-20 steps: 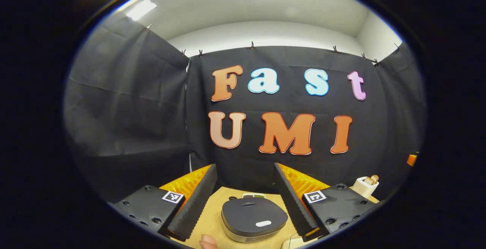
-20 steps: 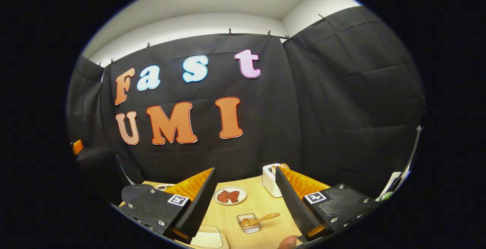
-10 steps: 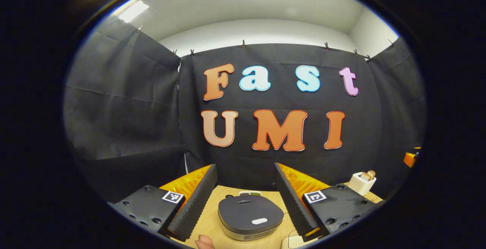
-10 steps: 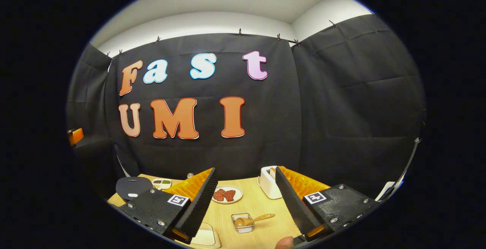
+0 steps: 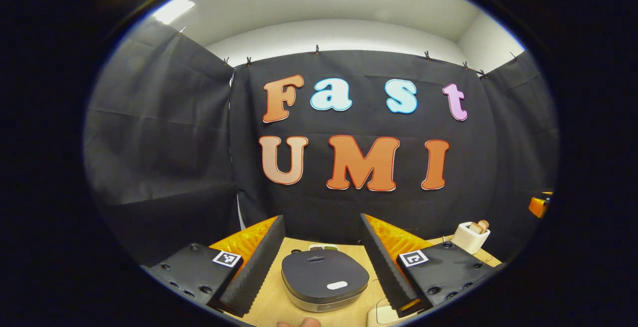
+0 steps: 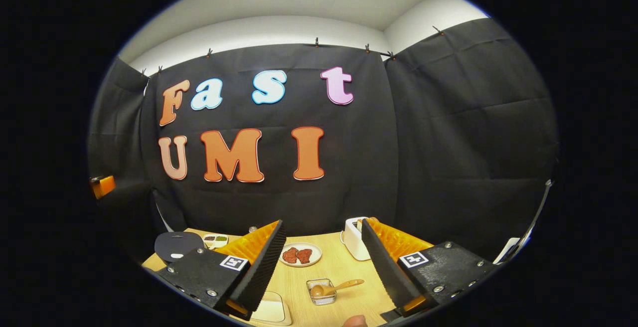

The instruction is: Close the left gripper, press the button to open the rice cooker; take a wooden spoon from the chopstick holder with the right hand, scoop a spoonful of rice and pour it into the rice cooker, then put the wooden spoon back into the chopstick holder.

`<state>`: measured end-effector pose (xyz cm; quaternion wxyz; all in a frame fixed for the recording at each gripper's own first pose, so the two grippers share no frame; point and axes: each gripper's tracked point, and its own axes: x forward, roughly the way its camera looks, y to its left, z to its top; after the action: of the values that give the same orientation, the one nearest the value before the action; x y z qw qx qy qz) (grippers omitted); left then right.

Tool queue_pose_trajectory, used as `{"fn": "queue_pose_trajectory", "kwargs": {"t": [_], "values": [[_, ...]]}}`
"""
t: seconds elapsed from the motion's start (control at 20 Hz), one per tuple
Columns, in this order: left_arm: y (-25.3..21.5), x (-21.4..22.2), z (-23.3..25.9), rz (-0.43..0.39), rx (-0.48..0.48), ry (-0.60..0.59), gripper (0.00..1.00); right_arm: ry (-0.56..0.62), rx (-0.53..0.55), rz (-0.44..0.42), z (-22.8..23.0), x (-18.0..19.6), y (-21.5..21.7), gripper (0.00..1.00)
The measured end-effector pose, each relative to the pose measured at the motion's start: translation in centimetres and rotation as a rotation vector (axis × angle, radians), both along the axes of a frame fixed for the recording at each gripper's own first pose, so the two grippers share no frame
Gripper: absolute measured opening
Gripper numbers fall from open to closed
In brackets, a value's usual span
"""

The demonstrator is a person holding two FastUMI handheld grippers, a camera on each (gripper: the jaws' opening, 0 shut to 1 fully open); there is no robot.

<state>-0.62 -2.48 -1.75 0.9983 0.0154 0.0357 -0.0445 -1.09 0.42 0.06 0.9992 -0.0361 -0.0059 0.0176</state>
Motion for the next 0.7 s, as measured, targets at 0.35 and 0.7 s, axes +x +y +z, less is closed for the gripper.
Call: {"fn": "queue_pose_trajectory", "kwargs": {"t": [0.35, 0.7], "values": [[0.0, 0.2, 0.1, -0.015, -0.007, 0.003, 0.7, 0.009, -0.017, 0.011, -0.3, 0.3, 0.1, 0.95], [-0.4, 0.8, -2.3, -0.041, -0.018, 0.087, 0.15, 0.018, -0.02, 0.004, -0.6, 0.7, 0.3, 0.95]]}}
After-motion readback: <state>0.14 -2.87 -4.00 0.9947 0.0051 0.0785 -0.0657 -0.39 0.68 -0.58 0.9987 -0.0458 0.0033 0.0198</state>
